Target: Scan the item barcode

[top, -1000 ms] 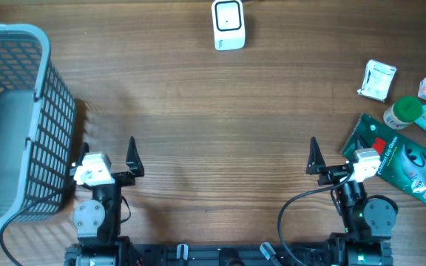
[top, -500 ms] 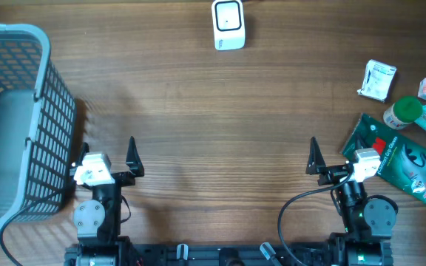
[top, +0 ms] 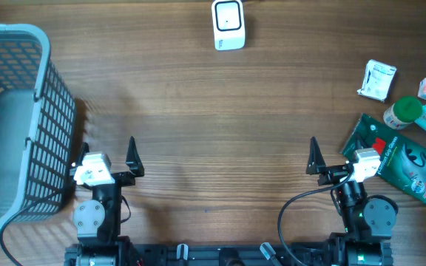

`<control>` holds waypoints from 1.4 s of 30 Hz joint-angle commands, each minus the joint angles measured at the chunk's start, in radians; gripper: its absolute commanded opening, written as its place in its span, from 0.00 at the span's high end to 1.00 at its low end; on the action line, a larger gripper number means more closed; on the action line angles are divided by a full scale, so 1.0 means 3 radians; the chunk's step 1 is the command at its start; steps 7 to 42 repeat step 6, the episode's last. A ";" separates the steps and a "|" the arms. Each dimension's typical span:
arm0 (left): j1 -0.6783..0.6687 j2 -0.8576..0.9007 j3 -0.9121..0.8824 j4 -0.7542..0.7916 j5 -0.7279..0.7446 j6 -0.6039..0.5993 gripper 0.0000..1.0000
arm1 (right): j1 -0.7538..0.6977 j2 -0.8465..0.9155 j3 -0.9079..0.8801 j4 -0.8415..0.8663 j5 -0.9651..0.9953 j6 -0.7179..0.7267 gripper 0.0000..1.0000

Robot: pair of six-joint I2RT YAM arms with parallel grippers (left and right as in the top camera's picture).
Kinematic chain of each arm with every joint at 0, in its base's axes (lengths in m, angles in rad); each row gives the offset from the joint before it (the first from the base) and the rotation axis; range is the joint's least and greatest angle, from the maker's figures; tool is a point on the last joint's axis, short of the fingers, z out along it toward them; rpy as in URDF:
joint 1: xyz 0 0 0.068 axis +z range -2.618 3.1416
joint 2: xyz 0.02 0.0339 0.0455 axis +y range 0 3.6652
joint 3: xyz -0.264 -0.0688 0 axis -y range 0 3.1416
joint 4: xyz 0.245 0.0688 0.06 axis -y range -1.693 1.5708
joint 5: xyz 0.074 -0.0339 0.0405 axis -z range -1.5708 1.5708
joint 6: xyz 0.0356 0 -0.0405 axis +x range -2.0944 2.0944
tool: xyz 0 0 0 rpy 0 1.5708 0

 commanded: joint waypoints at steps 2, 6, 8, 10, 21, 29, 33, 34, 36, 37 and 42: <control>0.0018 -0.0020 -0.0033 0.0011 0.0027 0.0050 0.00 | 0.0008 -0.0029 -0.0004 0.0009 0.0033 -0.0034 0.00; 0.0018 -0.0020 -0.0033 0.0011 0.0027 0.0050 0.00 | 0.0008 -0.0029 -0.0004 0.0010 0.0033 -0.0034 0.00; 0.0018 -0.0020 -0.0033 0.0011 0.0027 0.0050 0.00 | 0.0008 -0.0029 -0.0004 0.0010 0.0033 -0.0034 0.00; 0.0018 -0.0020 -0.0033 0.0011 0.0027 0.0050 0.00 | 0.0008 -0.0029 -0.0004 0.0010 0.0033 -0.0034 0.00; 0.0018 -0.0020 -0.0033 0.0011 0.0027 0.0050 0.00 | 0.0008 -0.0029 -0.0004 0.0010 0.0033 -0.0034 0.00; 0.0018 -0.0020 -0.0033 0.0011 0.0027 0.0050 0.00 | 0.0008 -0.0029 -0.0004 0.0010 0.0033 -0.0034 0.00; 0.0018 -0.0020 -0.0033 0.0011 0.0027 0.0050 0.00 | 0.0008 -0.0029 -0.0004 0.0010 0.0033 -0.0034 0.00; 0.0018 -0.0020 -0.0033 0.0011 0.0027 0.0050 0.00 | 0.0008 -0.0029 -0.0004 0.0010 0.0033 -0.0034 0.00; 0.0018 -0.0020 -0.0033 0.0011 0.0027 0.0050 0.00 | 0.0008 -0.0029 -0.0004 0.0010 0.0033 -0.0034 0.00; 0.0018 -0.0020 -0.0033 0.0011 0.0027 0.0050 0.00 | 0.0008 -0.0029 -0.0004 0.0010 0.0033 -0.0034 0.00; 0.0018 -0.0020 -0.0033 0.0011 0.0027 0.0050 0.00 | 0.0008 -0.0029 -0.0004 0.0010 0.0033 -0.0034 0.00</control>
